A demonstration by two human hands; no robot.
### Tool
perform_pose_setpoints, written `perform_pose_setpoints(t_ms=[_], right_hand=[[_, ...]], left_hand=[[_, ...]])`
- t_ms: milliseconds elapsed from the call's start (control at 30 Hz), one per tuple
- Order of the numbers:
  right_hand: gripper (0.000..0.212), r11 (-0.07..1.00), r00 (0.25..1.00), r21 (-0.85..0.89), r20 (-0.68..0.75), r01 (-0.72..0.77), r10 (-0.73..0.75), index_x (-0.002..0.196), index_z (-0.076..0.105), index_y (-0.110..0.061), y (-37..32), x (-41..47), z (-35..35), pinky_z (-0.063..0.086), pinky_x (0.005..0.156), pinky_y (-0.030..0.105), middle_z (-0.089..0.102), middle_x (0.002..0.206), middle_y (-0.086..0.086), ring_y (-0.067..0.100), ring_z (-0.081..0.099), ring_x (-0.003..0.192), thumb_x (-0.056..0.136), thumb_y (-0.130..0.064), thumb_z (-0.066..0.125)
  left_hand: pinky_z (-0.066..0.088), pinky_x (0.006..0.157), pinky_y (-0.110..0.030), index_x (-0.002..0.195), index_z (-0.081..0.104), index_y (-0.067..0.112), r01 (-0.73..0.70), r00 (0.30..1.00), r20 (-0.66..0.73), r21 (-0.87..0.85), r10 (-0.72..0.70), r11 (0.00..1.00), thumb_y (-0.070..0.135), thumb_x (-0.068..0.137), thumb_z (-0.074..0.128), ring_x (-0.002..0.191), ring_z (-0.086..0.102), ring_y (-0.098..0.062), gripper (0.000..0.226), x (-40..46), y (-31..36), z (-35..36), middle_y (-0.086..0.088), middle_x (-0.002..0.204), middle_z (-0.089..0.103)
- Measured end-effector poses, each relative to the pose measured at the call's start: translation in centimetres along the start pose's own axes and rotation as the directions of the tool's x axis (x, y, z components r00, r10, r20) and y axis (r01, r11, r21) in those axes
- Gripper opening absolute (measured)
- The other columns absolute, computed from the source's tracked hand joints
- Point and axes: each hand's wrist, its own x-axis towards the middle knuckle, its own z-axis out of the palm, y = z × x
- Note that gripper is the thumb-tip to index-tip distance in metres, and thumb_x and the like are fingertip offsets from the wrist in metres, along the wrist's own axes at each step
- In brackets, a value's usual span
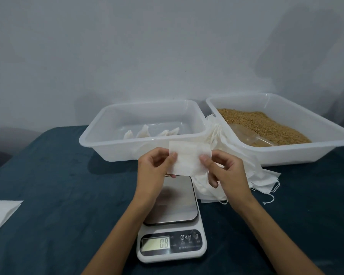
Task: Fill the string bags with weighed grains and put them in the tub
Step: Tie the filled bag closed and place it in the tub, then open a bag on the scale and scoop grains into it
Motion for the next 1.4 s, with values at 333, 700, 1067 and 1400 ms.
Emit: perform_pose_setpoints(t_ms=[333, 700, 1067, 1400], right_hand=[[0.018, 0.999, 1.000, 0.046, 0.003, -0.002, 0.002, 0.095, 0.075, -0.009, 0.2, 0.1, -0.2, 0.036, 0.040, 0.021, 0.069, 0.083, 0.015, 0.019, 0.043, 0.036, 0.094, -0.026, 0.070], [0.032, 0.998, 0.998, 0.017, -0.036, -0.055, 0.056, 0.088, 0.069, -0.001, 0.4, 0.1, -0.3, 0.045, 0.042, 0.026, 0.068, 0.078, 0.023, 0.027, 0.061, 0.043, 0.095, -0.032, 0.067], [0.032, 0.997, 0.996, -0.078, 0.094, 0.008, 0.000, 0.105, 0.075, -0.010, 0.2, -0.4, 0.3, 0.049, 0.048, 0.028, 0.075, 0.091, 0.012, 0.032, 0.069, 0.053, 0.099, -0.037, 0.060], [0.057, 0.820, 0.936, -0.460, 0.251, 0.341, -0.249, 0.066, 0.058, 0.002, -2.9, 0.0, -0.6, 0.050, 0.051, 0.044, 0.058, 0.054, 0.010, 0.009, 0.071, 0.057, 0.097, -0.046, 0.058]], left_hand=[[0.057, 0.051, -0.028, 0.077, 0.077, 0.015, -0.007, 1.000, 0.006, 0.029, 0.006, 1.000, 0.007, 0.094, 0.075, 0.063, 0.062, -0.010, 0.019, 0.1, -0.4, 0.2, -0.001, 0.071, 0.068], [0.056, 0.051, -0.027, 0.079, 0.077, 0.012, 0.064, 0.998, -0.002, 0.005, -0.064, 0.998, 0.006, 0.094, 0.073, 0.063, 0.062, -0.014, 0.017, 0.0, -0.1, 0.3, -0.005, 0.069, 0.068], [0.059, 0.059, -0.027, 0.101, 0.078, -0.001, 0.235, 0.972, 0.038, -0.056, -0.233, 0.970, 0.019, 0.099, 0.070, 0.078, 0.062, -0.019, 0.021, -0.2, 0.6, 0.0, -0.017, 0.094, 0.072], [0.050, 0.050, -0.022, 0.104, 0.078, 0.000, 0.377, 0.911, 0.228, -0.114, -0.345, 0.919, 0.021, 0.092, 0.074, 0.066, 0.057, -0.016, 0.025, -0.1, 1.0, -0.9, -0.012, 0.090, 0.068]])
